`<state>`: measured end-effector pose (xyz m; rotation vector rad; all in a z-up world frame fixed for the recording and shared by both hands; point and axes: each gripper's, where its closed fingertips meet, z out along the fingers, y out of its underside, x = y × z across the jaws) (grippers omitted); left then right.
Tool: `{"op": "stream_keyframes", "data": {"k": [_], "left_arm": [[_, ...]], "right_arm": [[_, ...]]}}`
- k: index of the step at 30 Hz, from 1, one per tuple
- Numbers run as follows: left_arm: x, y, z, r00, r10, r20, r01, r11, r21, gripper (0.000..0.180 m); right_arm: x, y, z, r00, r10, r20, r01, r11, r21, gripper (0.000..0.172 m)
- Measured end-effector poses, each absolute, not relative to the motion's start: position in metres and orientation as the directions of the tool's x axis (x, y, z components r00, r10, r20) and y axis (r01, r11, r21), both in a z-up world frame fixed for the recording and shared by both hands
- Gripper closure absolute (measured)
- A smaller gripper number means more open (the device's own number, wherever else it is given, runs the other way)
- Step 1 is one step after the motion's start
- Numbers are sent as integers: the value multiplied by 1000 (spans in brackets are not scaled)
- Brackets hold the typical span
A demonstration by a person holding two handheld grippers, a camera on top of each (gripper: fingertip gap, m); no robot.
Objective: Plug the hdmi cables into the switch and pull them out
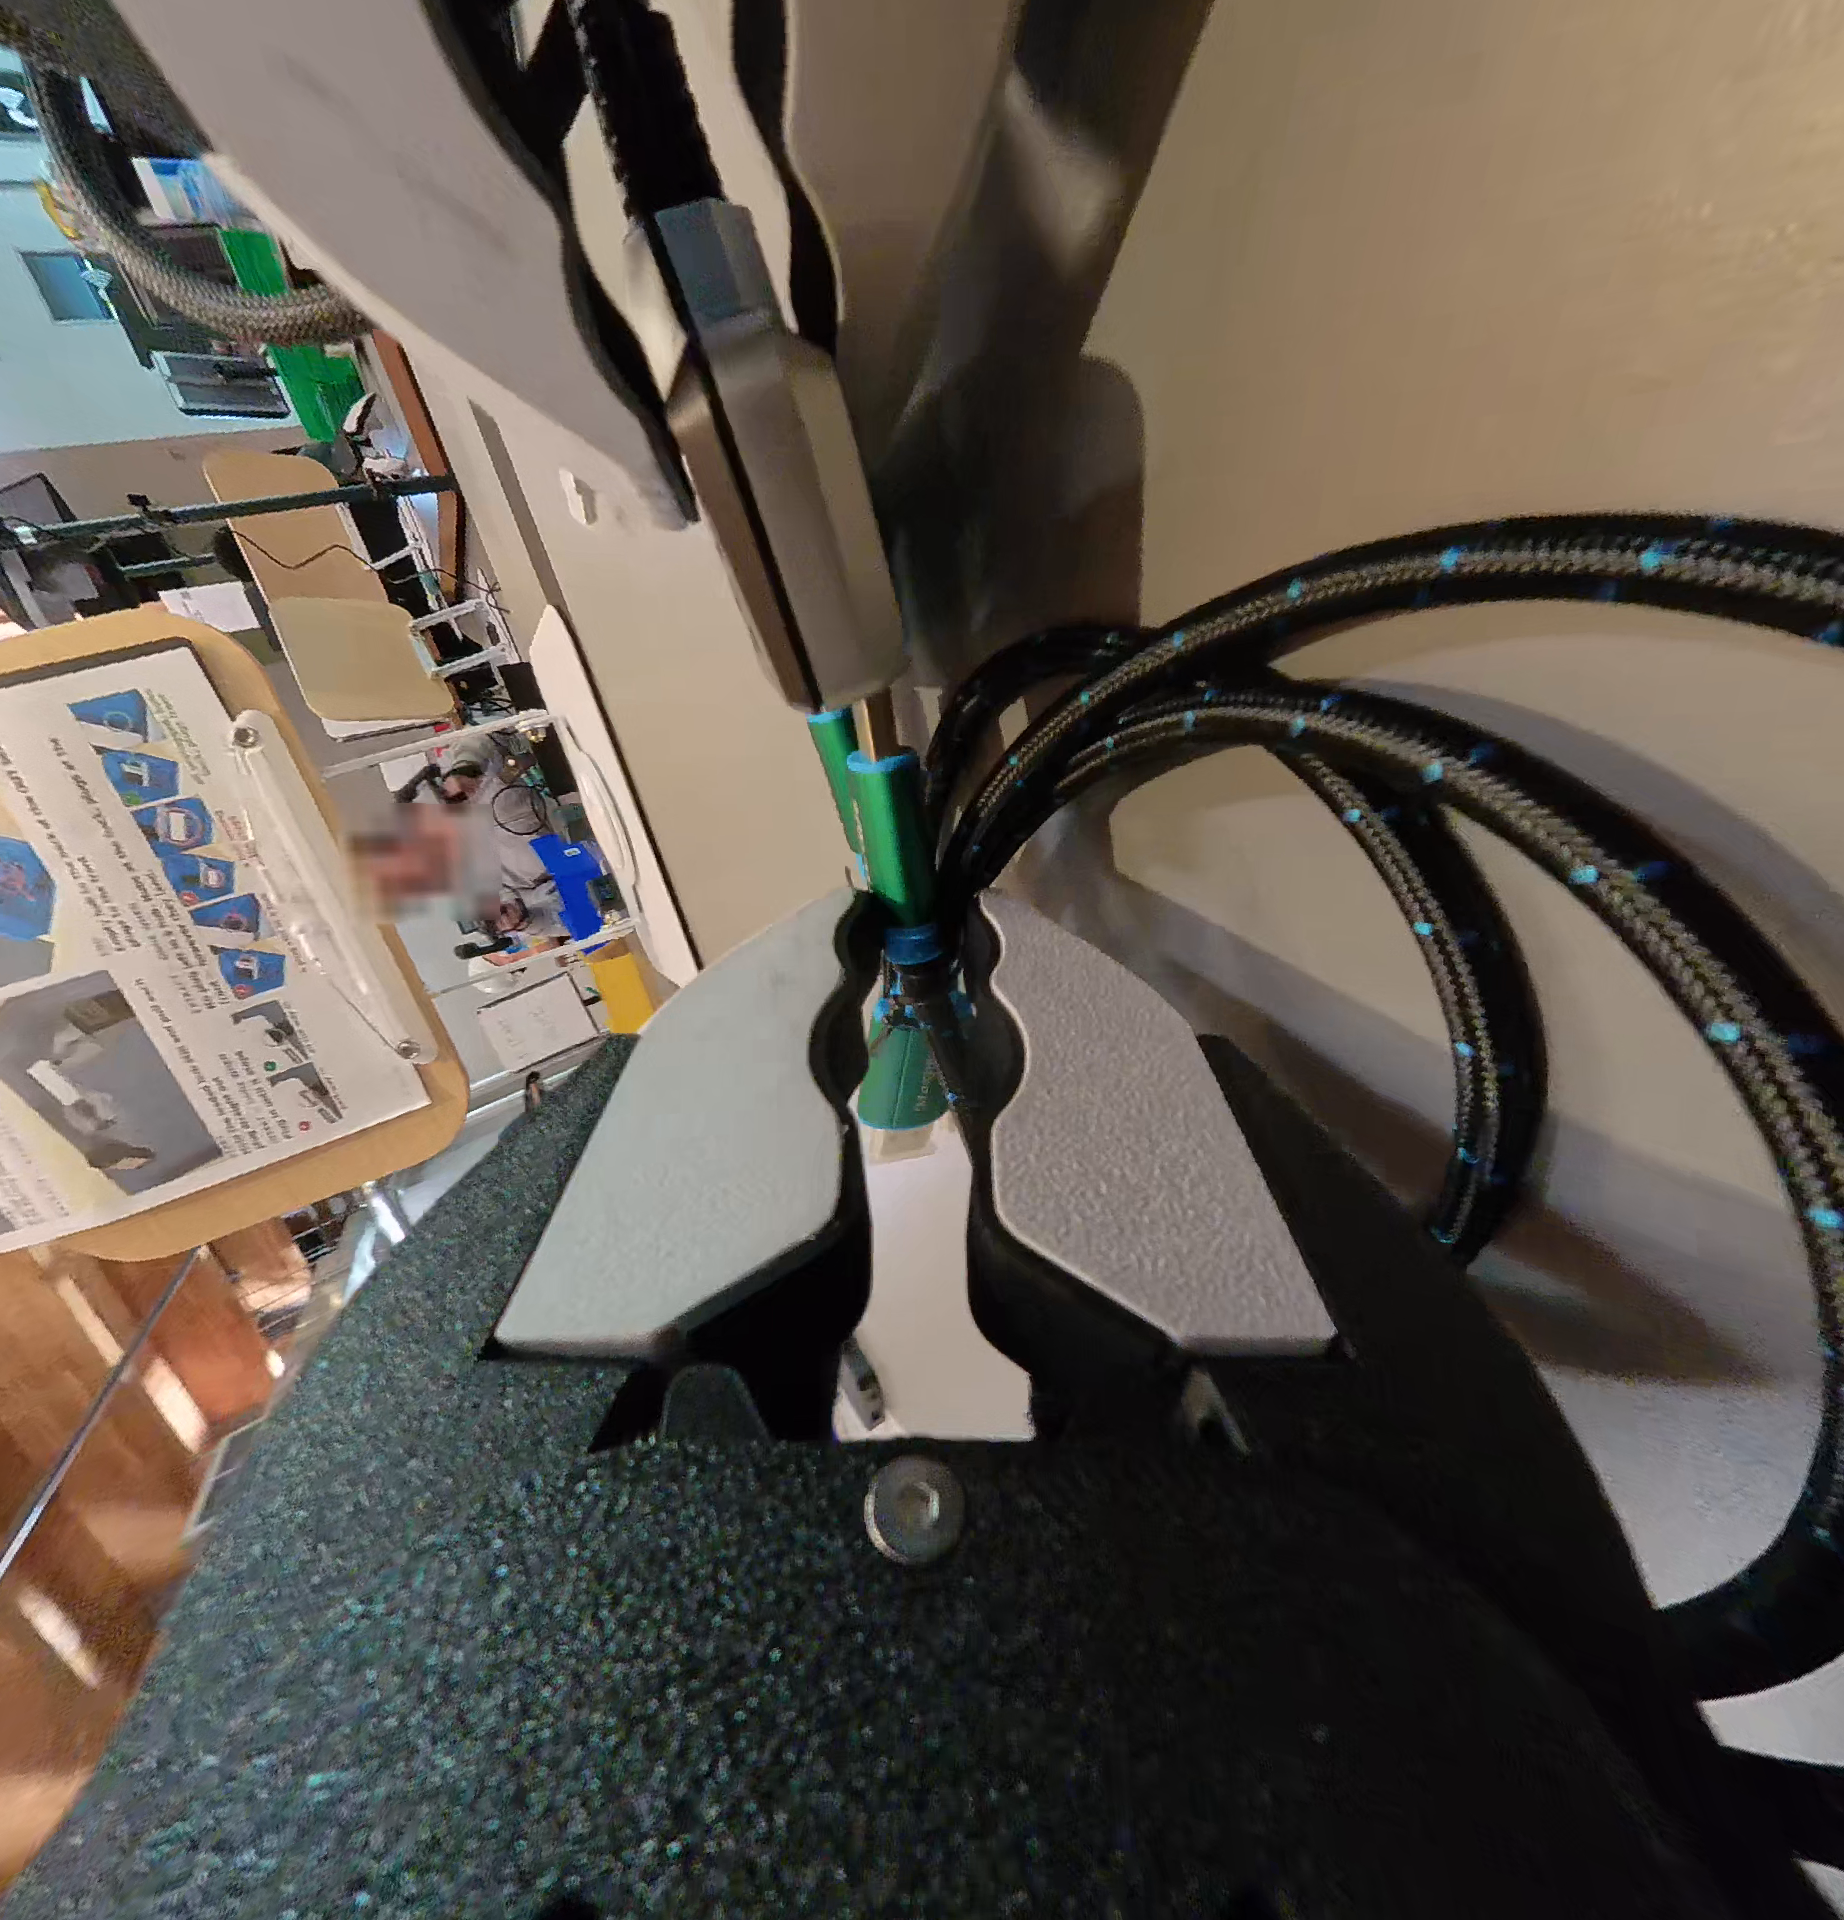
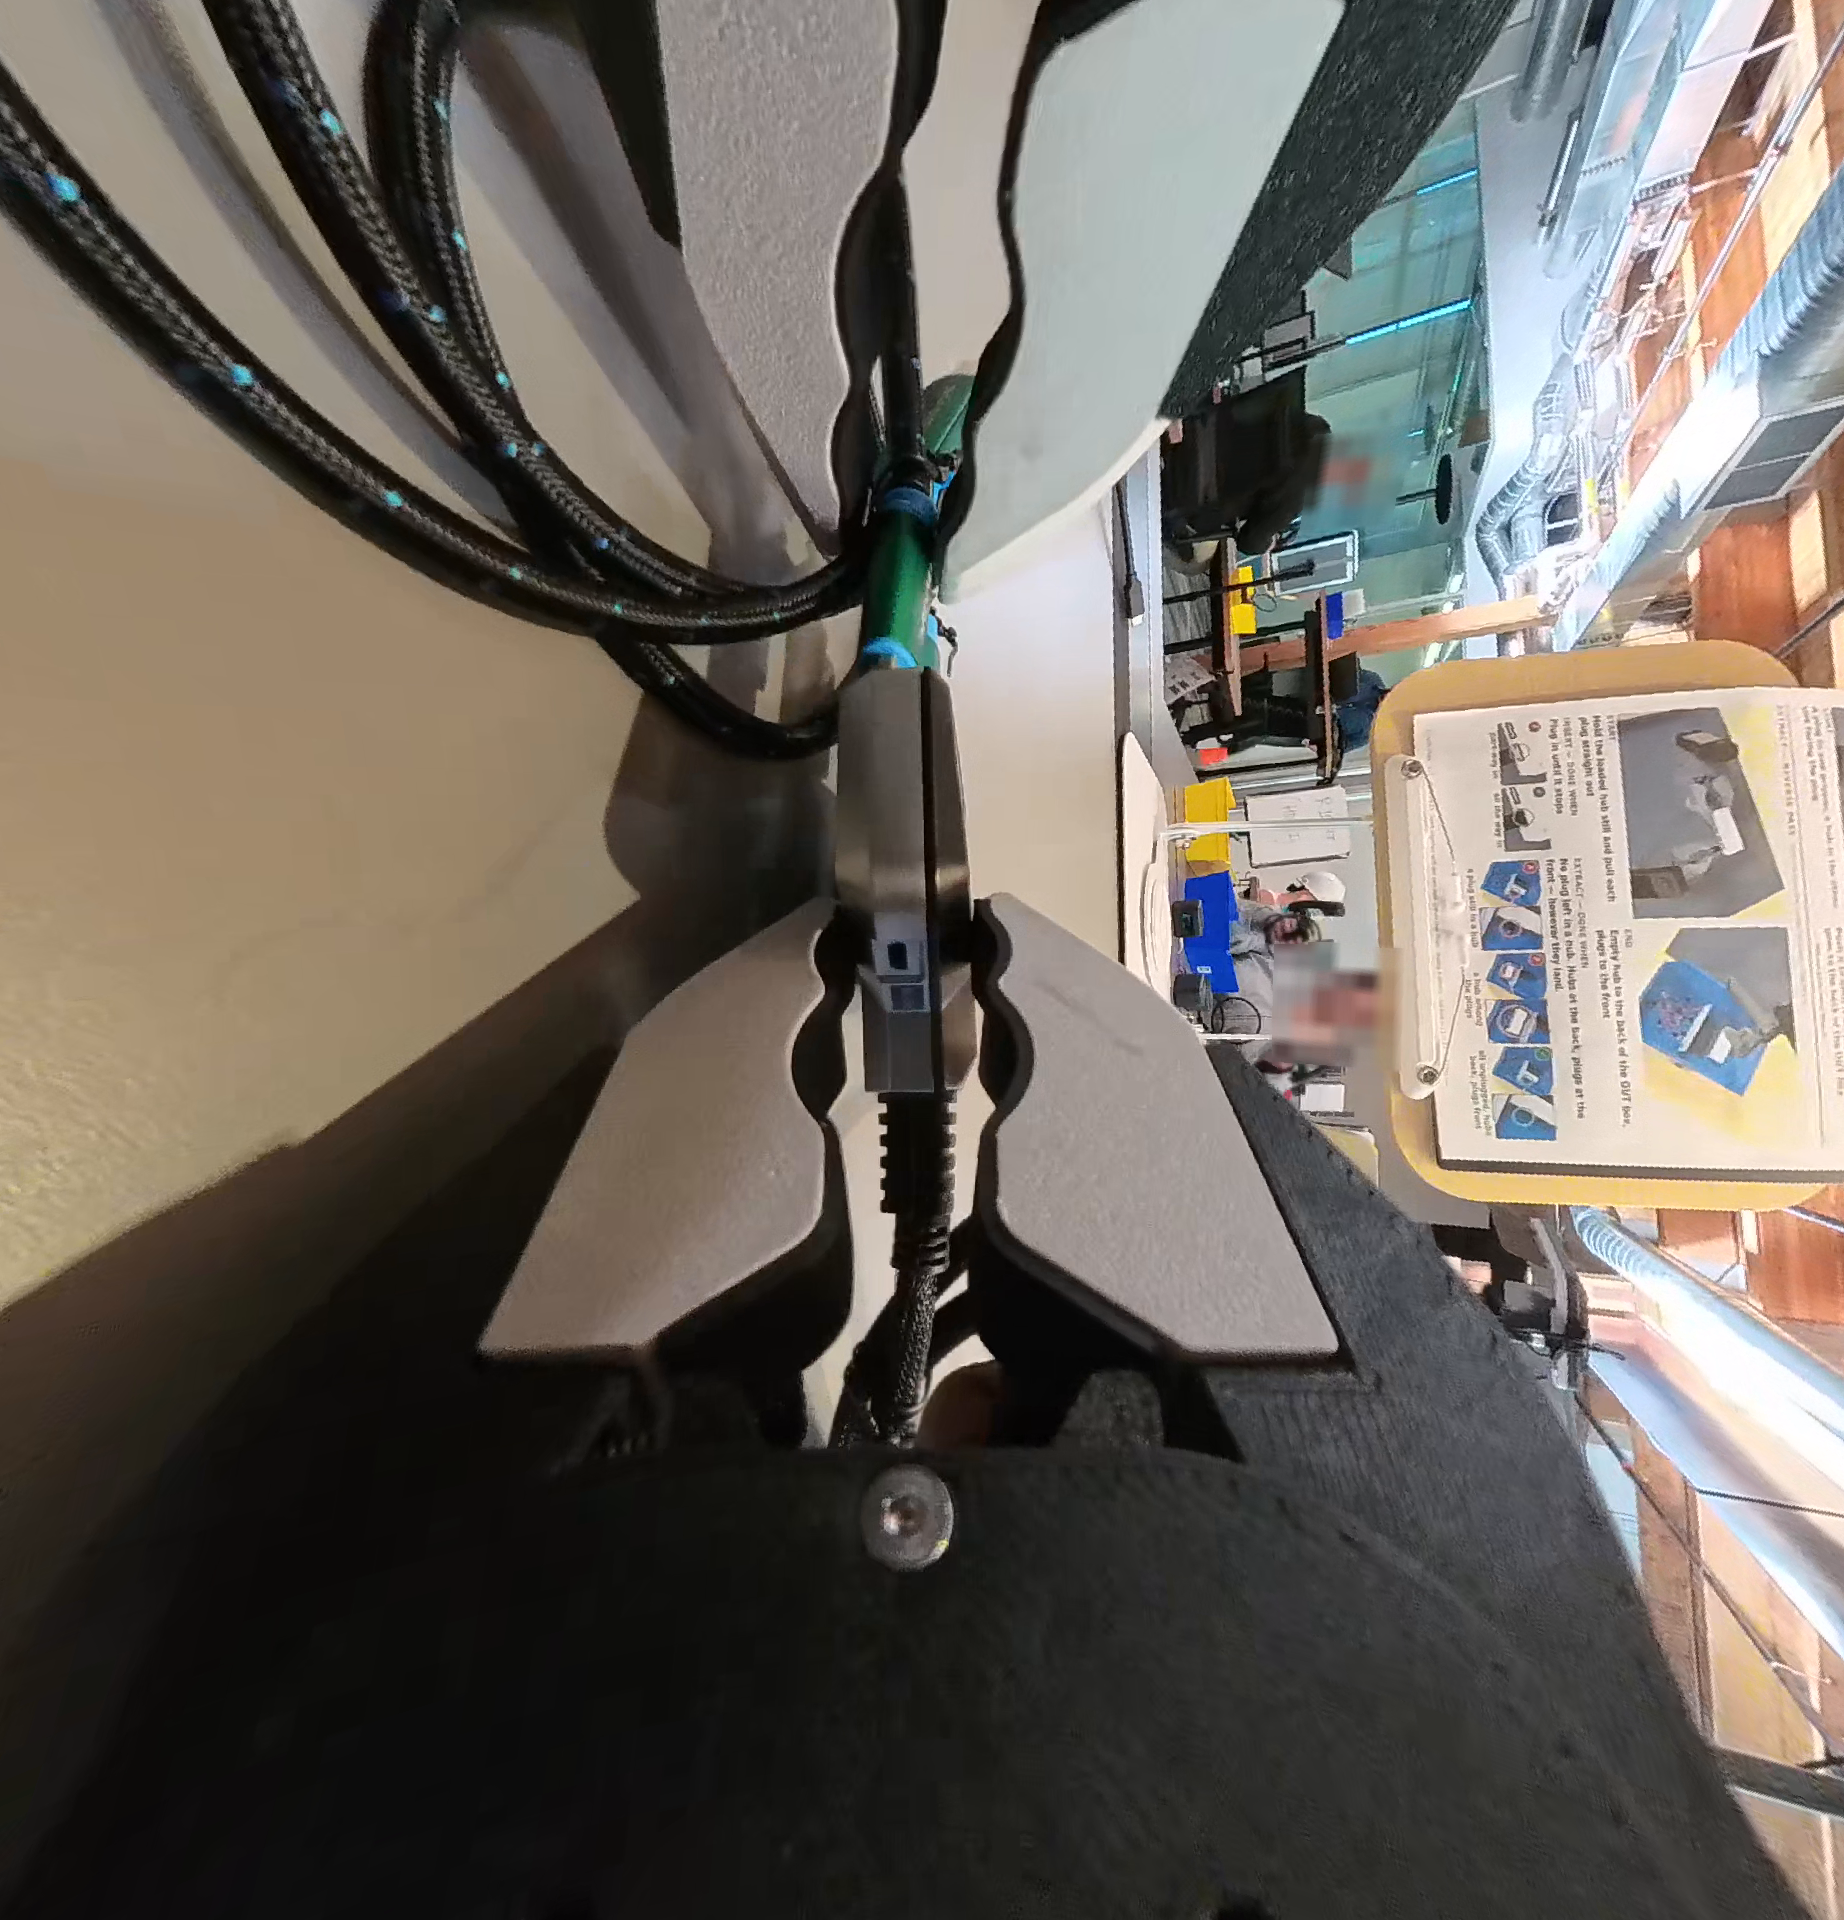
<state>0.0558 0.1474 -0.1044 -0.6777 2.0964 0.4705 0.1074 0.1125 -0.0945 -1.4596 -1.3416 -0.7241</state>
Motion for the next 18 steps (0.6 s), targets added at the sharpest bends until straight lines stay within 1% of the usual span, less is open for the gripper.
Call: {"op": "stream_keyframes", "data": {"k": [3,12,18], "left_arm": [[56,148,-104,-463,-323,-826,-629,776,49,165],[59,147,-102,-446,-316,-837,-619,785,33,165],[59,145,-101,-445,-352,-824,-614,790,-6,165]], "right_arm": [[107,113,-94,210,368,906,960,100,-263,151],[109,113,-94,207,361,909,961,99,-258,151],[109,112,-94,171,348,922,970,105,-220,151]]}}
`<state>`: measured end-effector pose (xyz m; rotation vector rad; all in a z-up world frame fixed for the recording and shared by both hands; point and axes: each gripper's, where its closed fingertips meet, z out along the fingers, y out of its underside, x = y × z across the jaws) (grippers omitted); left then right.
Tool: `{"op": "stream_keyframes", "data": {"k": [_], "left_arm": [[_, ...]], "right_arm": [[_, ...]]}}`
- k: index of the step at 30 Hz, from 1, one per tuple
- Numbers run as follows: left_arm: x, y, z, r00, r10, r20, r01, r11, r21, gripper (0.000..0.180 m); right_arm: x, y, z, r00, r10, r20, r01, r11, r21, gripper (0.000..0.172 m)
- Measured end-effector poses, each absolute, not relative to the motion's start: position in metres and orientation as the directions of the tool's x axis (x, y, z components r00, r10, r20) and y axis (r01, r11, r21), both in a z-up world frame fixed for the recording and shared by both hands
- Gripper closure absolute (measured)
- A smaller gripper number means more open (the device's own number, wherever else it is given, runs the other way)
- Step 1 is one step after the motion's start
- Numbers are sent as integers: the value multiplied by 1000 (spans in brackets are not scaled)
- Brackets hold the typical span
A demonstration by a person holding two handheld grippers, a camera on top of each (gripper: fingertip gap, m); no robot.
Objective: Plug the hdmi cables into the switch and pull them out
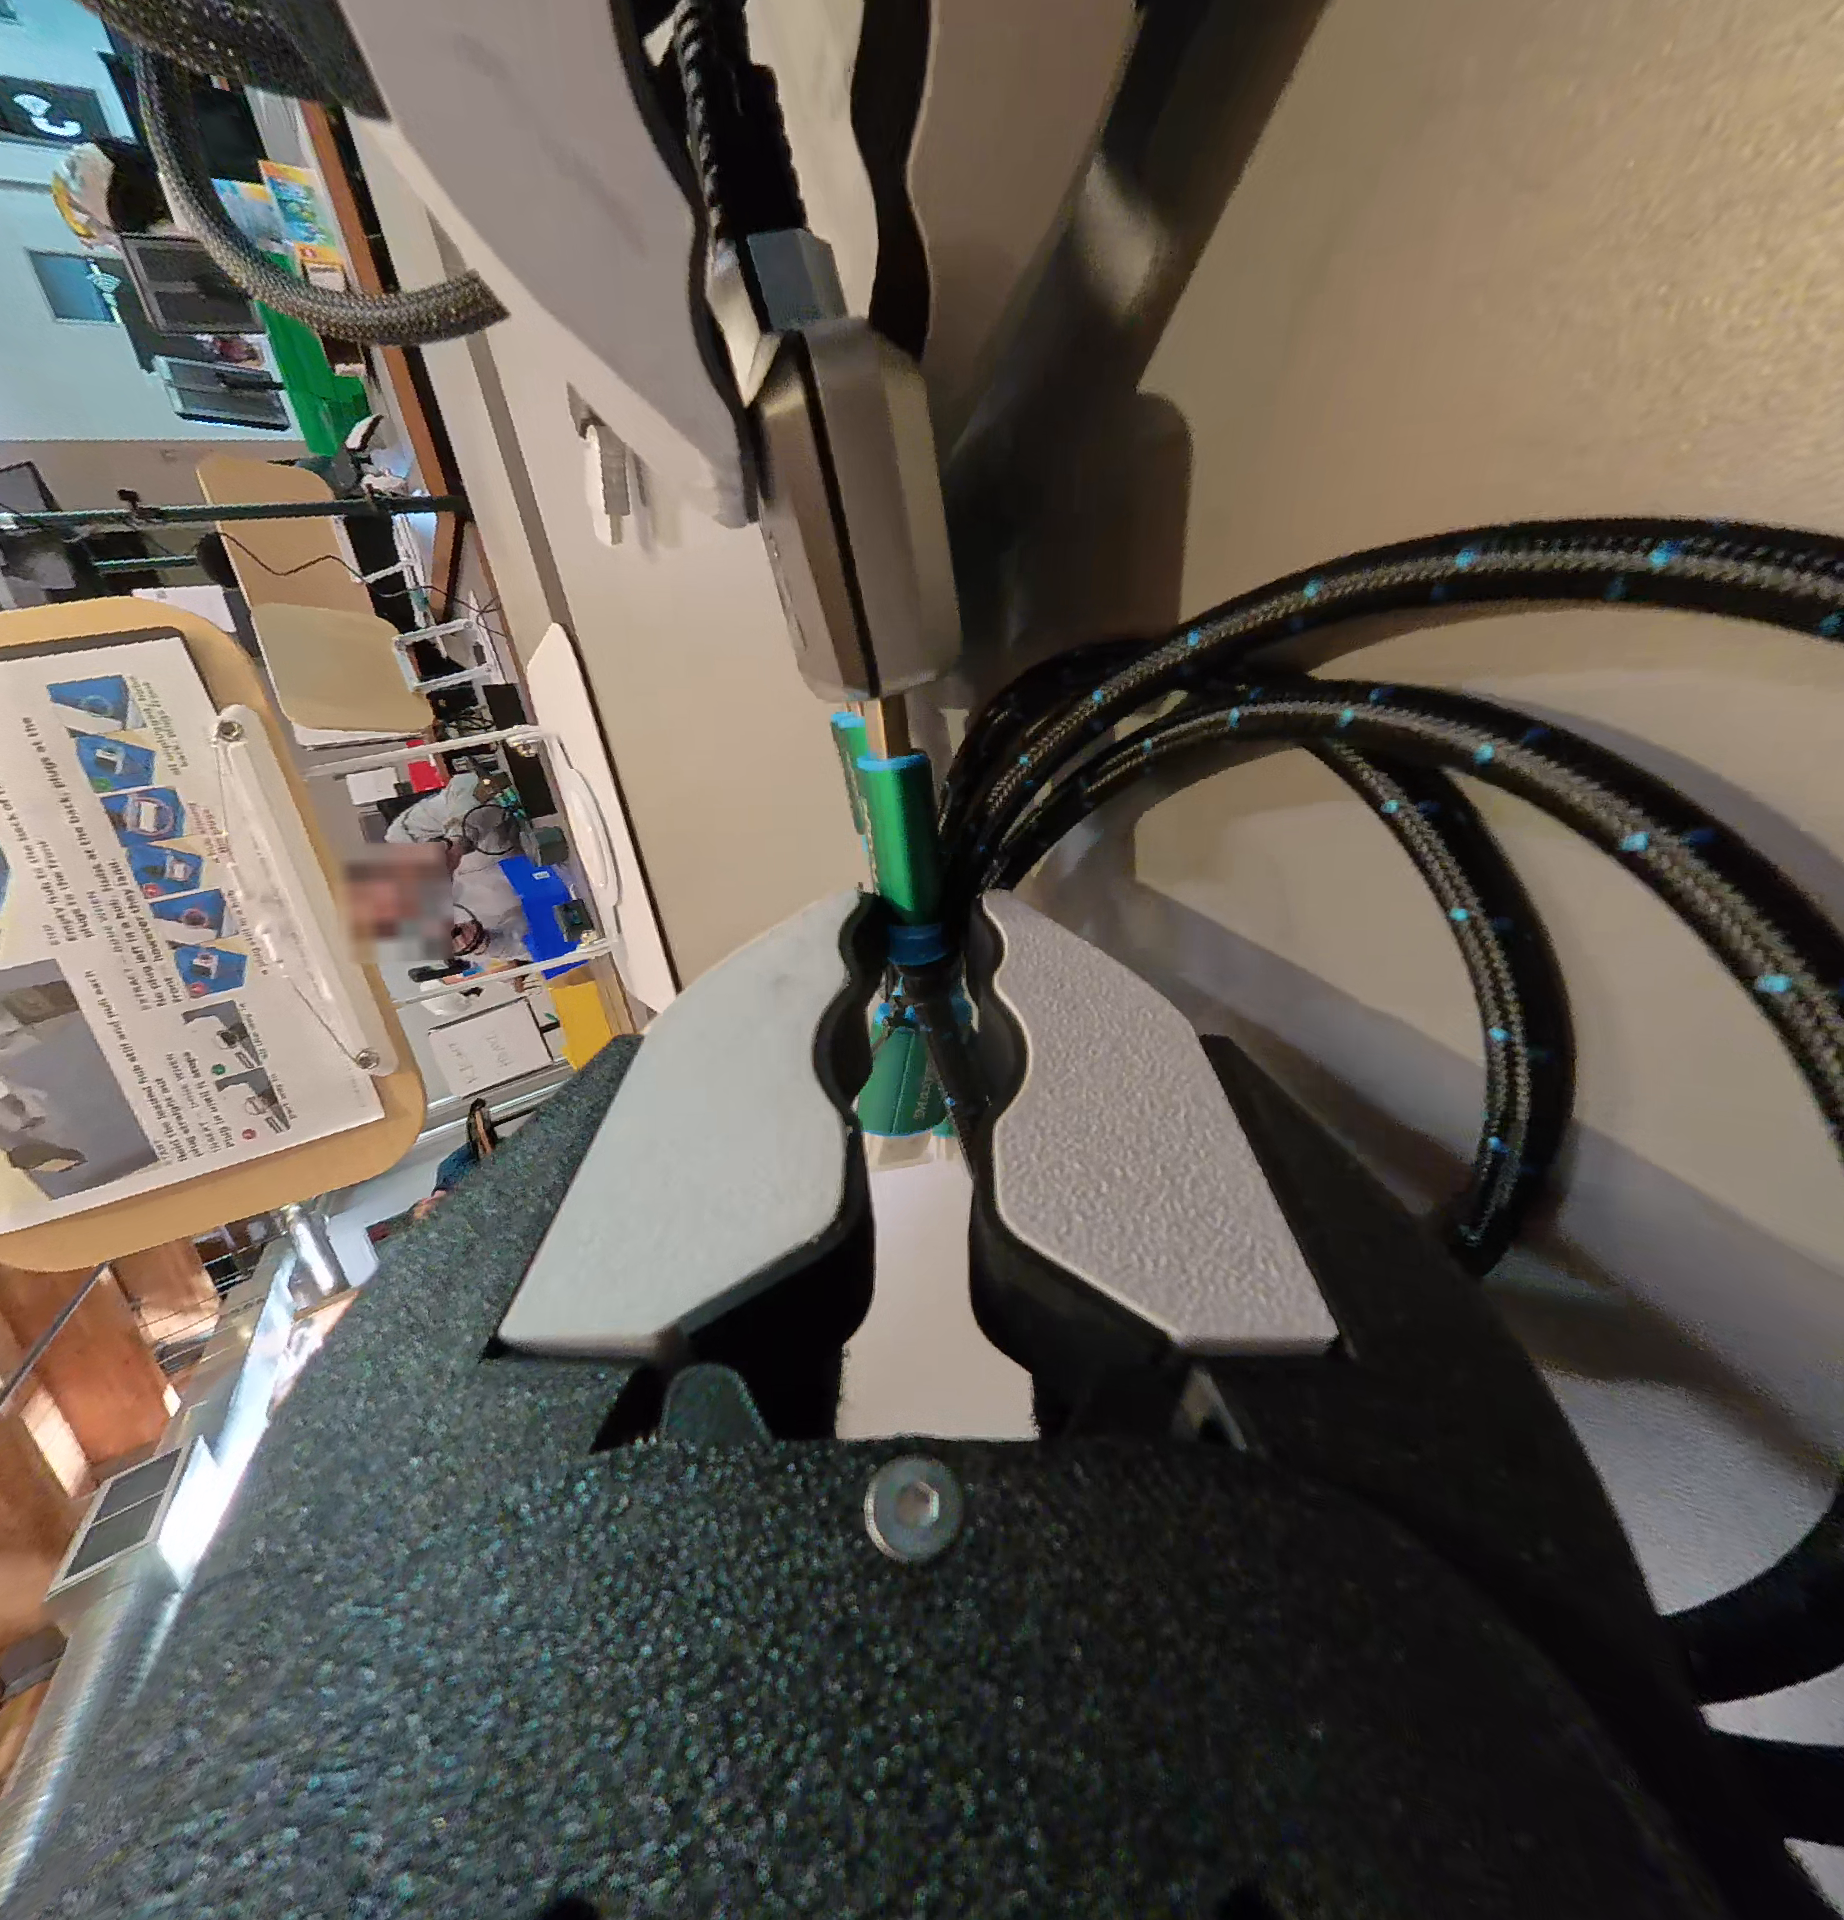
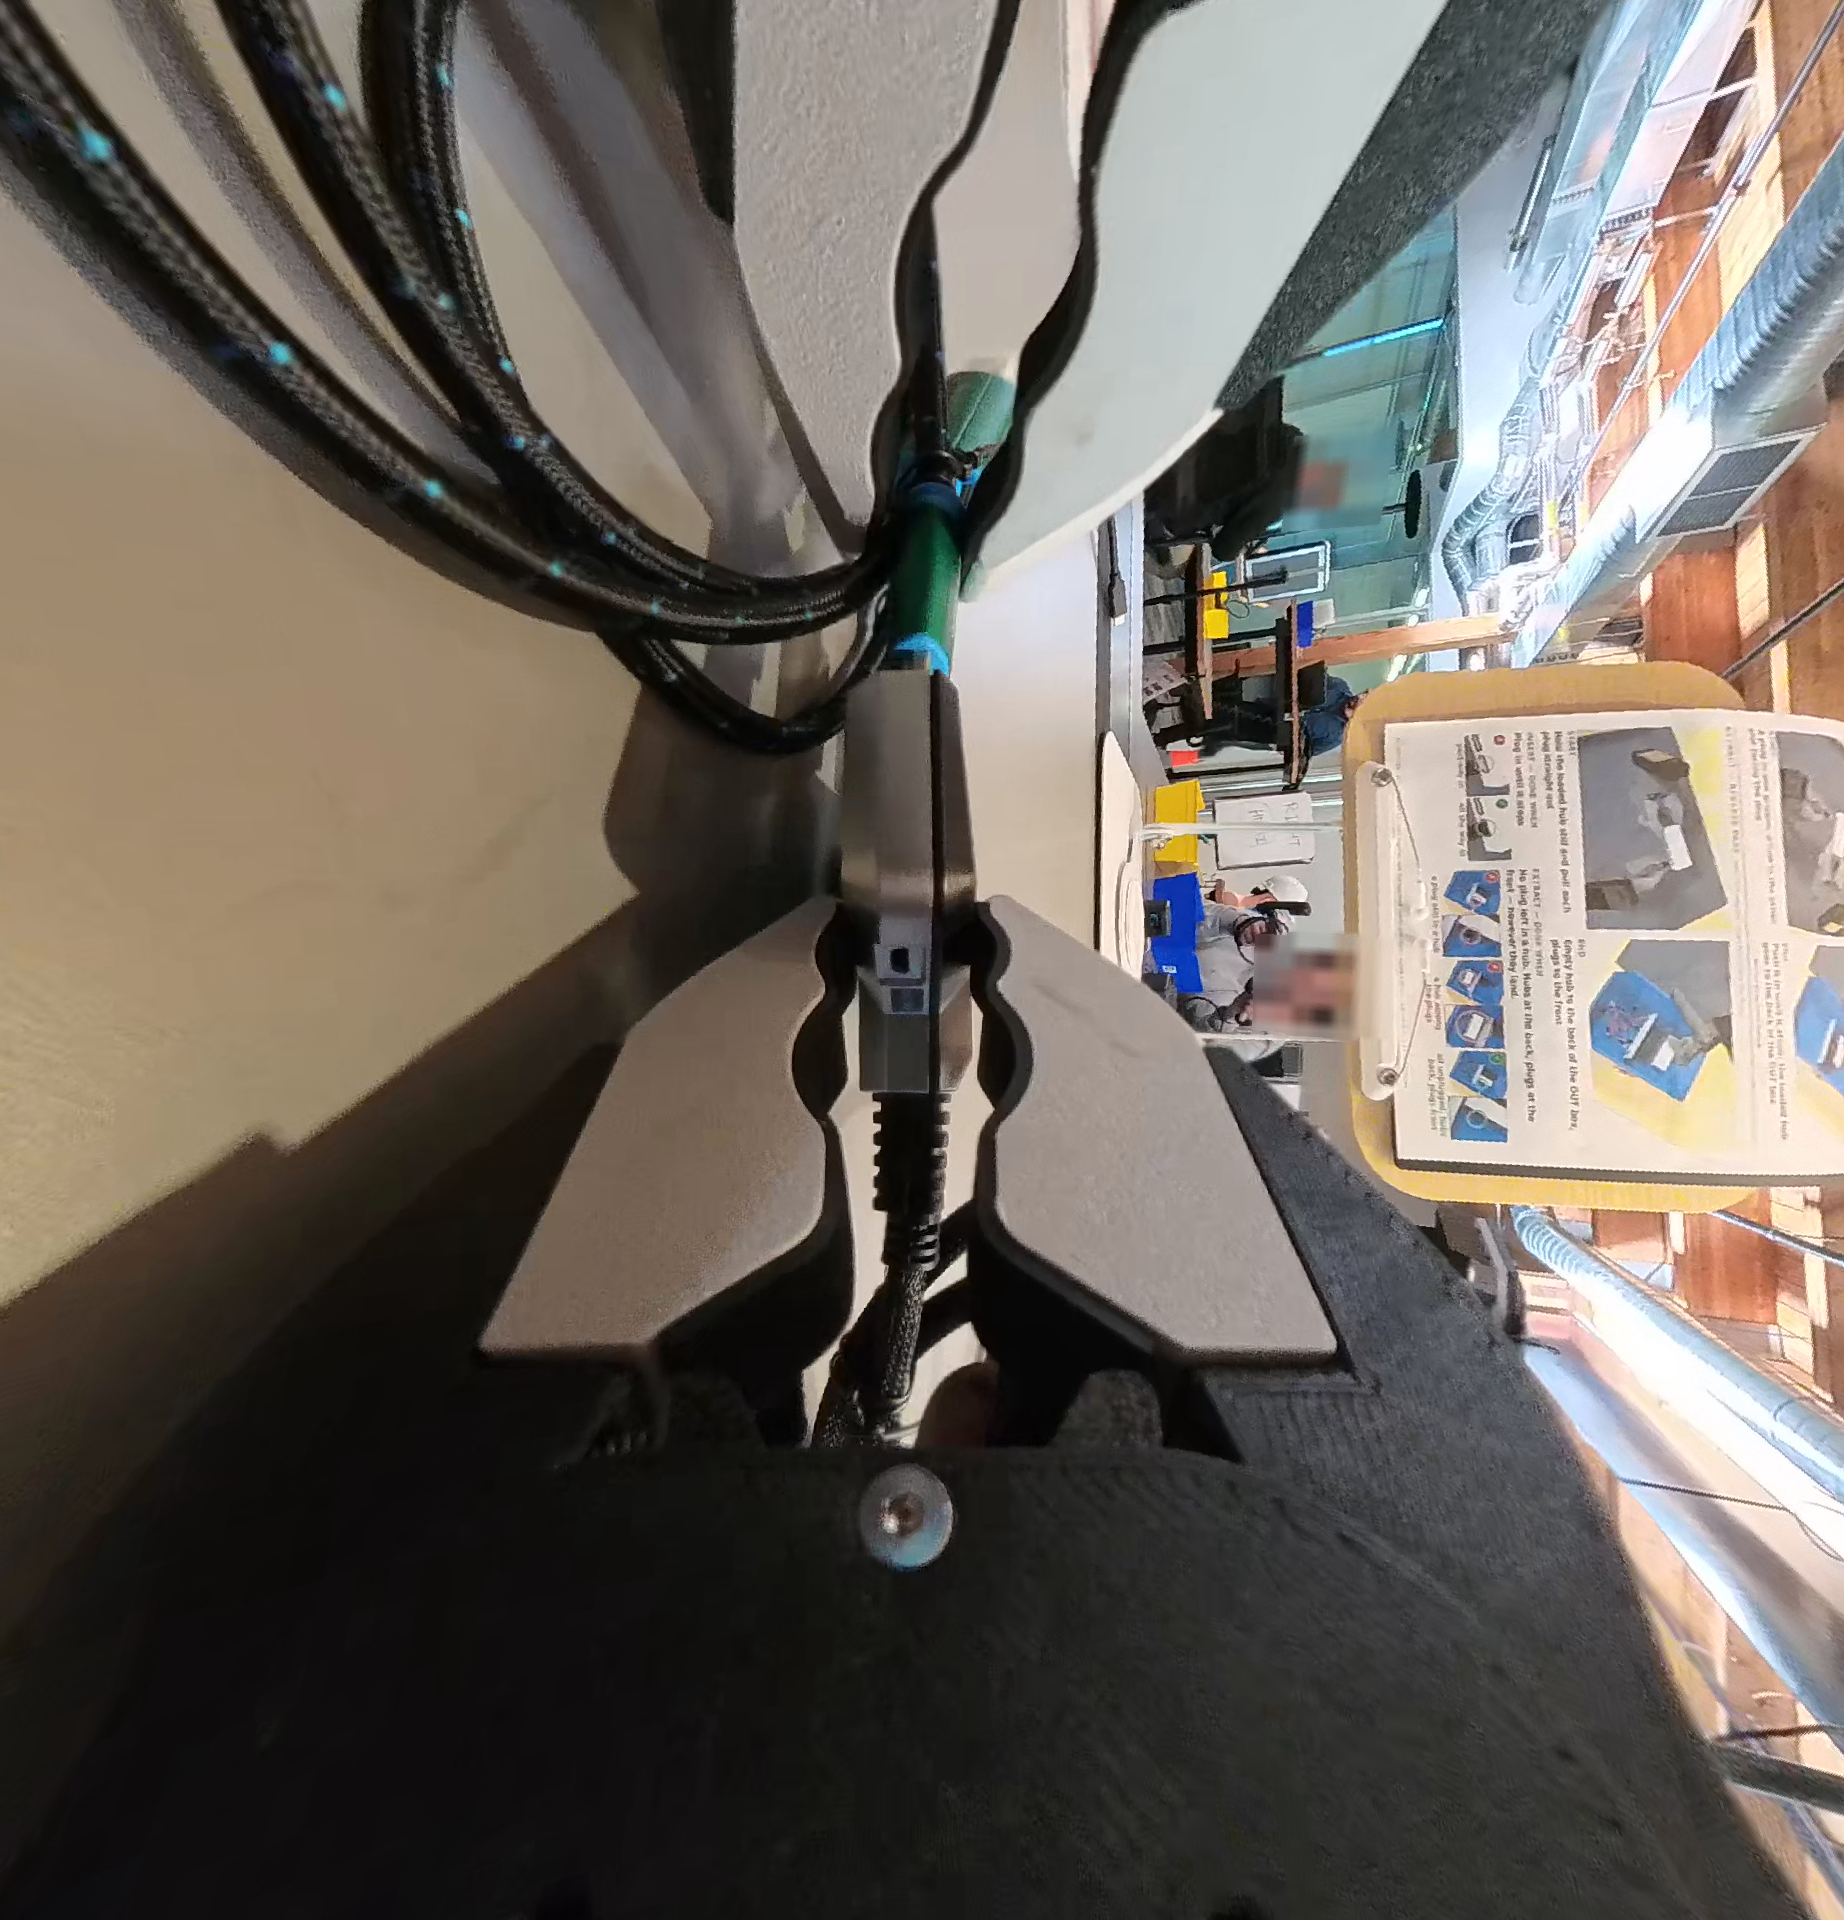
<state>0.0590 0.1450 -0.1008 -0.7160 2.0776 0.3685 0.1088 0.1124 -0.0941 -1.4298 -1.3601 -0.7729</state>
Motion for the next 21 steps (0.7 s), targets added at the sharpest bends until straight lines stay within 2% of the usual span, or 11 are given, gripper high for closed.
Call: {"op": "stream_keyframes", "data": {"k": [21], "left_arm": [[59,140,-92,-411,-399,-820,-591,801,-94,166]], "right_arm": [[102,112,-79,192,316,929,963,121,-241,151]]}}
